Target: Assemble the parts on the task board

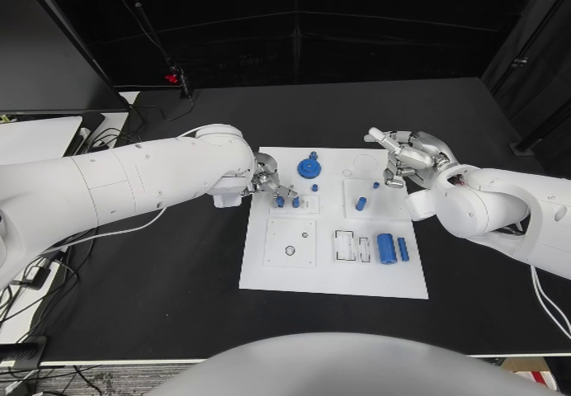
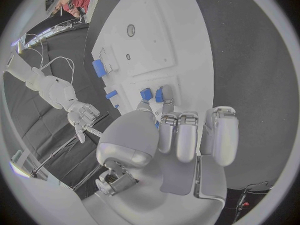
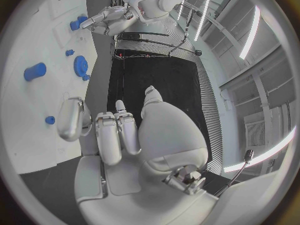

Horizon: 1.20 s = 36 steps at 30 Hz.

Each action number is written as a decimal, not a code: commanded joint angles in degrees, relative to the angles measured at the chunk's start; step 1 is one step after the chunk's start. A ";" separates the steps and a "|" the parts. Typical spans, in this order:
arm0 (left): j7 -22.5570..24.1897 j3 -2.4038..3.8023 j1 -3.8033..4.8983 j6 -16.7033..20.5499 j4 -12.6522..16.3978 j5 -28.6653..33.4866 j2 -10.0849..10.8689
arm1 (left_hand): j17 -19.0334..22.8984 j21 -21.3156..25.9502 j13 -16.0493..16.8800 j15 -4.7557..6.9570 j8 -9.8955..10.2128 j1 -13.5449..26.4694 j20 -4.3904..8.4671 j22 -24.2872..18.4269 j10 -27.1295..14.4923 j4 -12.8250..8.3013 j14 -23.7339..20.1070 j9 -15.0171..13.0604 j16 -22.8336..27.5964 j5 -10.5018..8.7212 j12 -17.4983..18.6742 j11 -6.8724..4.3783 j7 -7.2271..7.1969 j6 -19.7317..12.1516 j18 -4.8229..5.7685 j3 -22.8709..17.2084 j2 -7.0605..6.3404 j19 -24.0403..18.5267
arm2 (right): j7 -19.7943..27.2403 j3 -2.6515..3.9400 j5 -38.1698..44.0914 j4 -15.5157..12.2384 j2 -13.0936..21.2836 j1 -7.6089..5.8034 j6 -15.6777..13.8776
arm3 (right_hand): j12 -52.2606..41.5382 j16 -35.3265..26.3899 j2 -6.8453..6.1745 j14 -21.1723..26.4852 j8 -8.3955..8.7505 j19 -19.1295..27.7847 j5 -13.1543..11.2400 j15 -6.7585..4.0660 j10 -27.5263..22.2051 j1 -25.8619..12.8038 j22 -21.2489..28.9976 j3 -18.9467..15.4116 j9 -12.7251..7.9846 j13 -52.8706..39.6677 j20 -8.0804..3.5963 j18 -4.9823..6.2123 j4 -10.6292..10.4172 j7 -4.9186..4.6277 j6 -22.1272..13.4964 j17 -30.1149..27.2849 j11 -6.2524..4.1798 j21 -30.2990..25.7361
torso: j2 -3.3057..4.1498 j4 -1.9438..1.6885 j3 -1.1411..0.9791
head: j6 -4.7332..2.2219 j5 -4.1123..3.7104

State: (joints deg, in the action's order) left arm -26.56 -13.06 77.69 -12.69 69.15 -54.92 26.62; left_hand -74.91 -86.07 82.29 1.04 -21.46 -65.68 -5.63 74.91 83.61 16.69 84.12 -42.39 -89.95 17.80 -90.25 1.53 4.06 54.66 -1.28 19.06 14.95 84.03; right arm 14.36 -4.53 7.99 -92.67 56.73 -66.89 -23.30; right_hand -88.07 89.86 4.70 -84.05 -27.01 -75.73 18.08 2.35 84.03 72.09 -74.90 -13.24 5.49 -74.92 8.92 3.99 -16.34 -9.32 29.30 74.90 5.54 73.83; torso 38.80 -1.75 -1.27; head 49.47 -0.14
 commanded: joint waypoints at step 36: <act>-0.23 -0.47 -0.68 -0.24 0.49 -0.52 1.11 | -15.09 -0.05 7.71 -1.25 0.66 -2.63 -1.13 13.18 6.39 -0.03 5.88 2.99 -0.05 4.27 0.25 1.02 1.69 -5.14 -0.16 0.33 -0.52 0.78 | 0.15 0.03 0.10 0.00 -0.01 -0.03 0.52 | -0.03 0.14 0.45 -5.95 -0.43 0.23 0.23 0.37 1.72 0.03 -8.18 -0.36 -0.05 -11.91 0.05 0.73 -0.06 -1.27 -0.31 15.10 0.42 -0.26 | -0.03 -0.01 0.04 | -0.05 0.12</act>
State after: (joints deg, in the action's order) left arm -25.68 -13.09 77.57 -12.13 69.81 -54.69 27.66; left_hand -74.91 -86.07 82.28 0.20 -21.19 -67.84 -6.46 74.91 83.82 16.69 84.10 -42.05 -89.95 22.01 -90.39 2.15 2.58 53.05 -1.28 19.36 14.20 84.02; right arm 14.23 -4.53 7.99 -92.60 56.75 -66.86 -23.30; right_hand -88.07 89.86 4.70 -84.05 -27.24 -75.73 18.08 2.35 84.03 72.09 -74.90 -13.24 5.49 -74.92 8.92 3.99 -16.34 -9.32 29.30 74.90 5.54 73.83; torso 38.78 -1.79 -1.25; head 49.42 -0.04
